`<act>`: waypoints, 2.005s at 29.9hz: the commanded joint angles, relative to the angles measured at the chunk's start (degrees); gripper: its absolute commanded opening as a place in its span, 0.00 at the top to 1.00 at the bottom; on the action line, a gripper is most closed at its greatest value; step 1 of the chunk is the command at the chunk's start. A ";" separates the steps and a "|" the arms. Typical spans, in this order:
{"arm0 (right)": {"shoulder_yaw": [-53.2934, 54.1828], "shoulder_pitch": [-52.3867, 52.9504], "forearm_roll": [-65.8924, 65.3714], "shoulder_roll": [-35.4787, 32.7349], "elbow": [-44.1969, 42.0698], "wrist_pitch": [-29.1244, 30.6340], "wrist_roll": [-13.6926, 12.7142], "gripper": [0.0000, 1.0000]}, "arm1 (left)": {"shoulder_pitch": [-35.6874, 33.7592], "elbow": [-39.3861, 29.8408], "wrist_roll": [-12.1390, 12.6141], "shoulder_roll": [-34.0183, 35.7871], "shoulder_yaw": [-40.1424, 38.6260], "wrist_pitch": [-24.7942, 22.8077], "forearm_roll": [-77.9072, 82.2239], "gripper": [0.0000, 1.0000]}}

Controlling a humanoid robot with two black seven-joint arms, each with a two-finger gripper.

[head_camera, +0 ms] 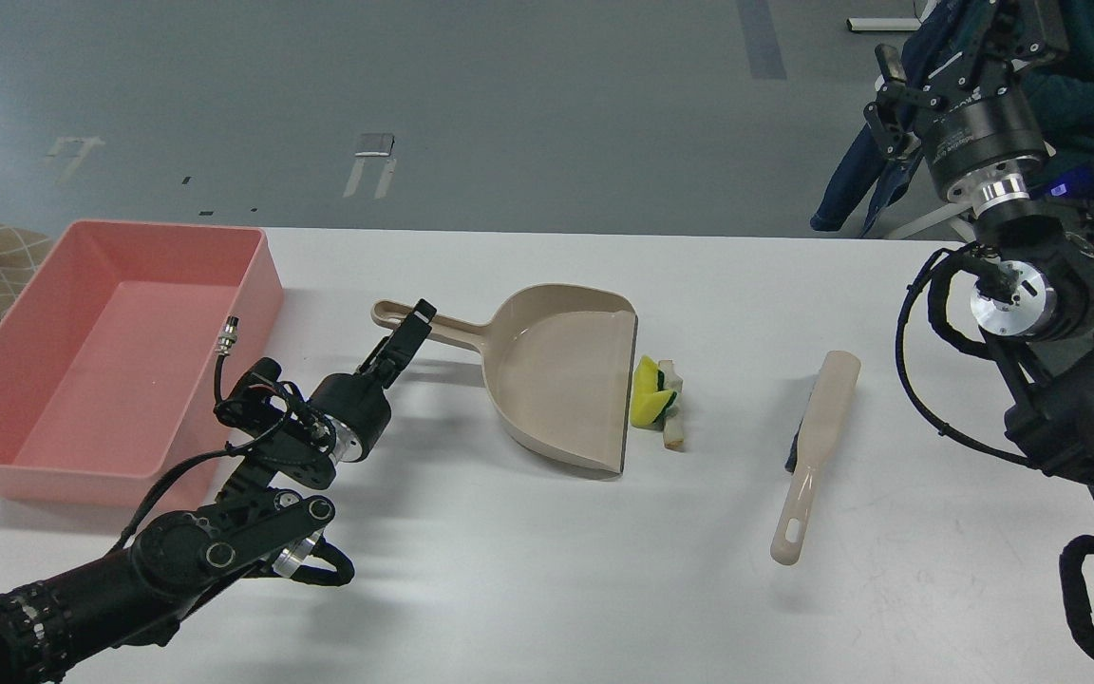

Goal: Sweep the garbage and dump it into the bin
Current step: 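Lower the left gripper to the beige dustpan handle and grasp it, then lower the right gripper toward the wooden brush handle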

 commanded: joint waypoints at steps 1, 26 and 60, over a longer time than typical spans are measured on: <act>0.06 -0.01 0.00 -0.07 -0.01 0.00 0.00 0.00 | -1.01 2.36 0.00 -1.60 0.09 -0.01 -0.08 0.04; 0.15 0.08 0.00 -0.07 -0.01 0.09 0.00 0.00 | -1.63 3.77 1.85 -3.53 0.09 -0.01 -3.59 1.00; -41.75 -0.71 -4.20 -50.14 39.17 0.18 -12.31 0.00 | -5.05 -6.41 1.14 5.87 0.36 -0.01 -3.51 1.00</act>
